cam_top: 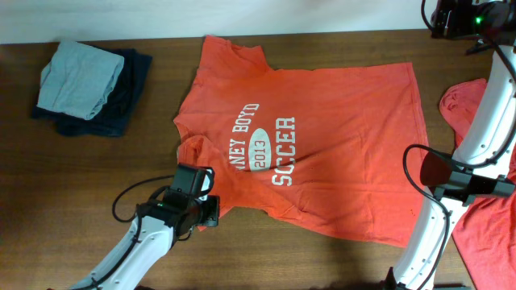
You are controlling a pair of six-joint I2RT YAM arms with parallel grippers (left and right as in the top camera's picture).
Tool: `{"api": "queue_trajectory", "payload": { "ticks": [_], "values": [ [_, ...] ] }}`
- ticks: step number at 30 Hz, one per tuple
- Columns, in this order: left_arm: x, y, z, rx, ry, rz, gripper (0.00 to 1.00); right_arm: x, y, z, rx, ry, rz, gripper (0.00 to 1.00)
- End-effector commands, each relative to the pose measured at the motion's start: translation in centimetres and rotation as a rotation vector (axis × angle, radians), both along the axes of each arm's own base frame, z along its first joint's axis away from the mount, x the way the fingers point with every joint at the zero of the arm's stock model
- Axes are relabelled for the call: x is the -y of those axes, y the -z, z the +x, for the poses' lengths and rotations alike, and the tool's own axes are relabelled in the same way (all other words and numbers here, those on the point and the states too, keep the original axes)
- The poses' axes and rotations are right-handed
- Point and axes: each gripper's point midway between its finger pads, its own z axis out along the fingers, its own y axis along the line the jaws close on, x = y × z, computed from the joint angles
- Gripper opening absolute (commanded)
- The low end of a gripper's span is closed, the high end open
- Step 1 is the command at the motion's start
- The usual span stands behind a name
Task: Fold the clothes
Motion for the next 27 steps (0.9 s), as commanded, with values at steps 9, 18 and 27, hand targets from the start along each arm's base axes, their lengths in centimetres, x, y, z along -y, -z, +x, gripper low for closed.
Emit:
{"api": "queue_trajectory", "payload": {
  "ticks": [9, 18, 27],
  "values": [
    [1.0, 2.0, -0.5, -0.061, 0.061, -0.022, 0.00, -0.4, 0.1, 0.2, 0.000, -0.013, 0.010, 0.98],
    [0.7, 2.4, -2.2, -0.144, 0.026, -0.026, 0.00, -0.4, 0.1, 0.2, 0.000, -0.013, 0.010, 0.99],
    [0.1, 2.5, -3.7, -0.237, -0.056, -0.015, 0.00, -0.4, 0.1, 0.2, 0.000, -0.013, 0.010, 0.99]
  ]
}}
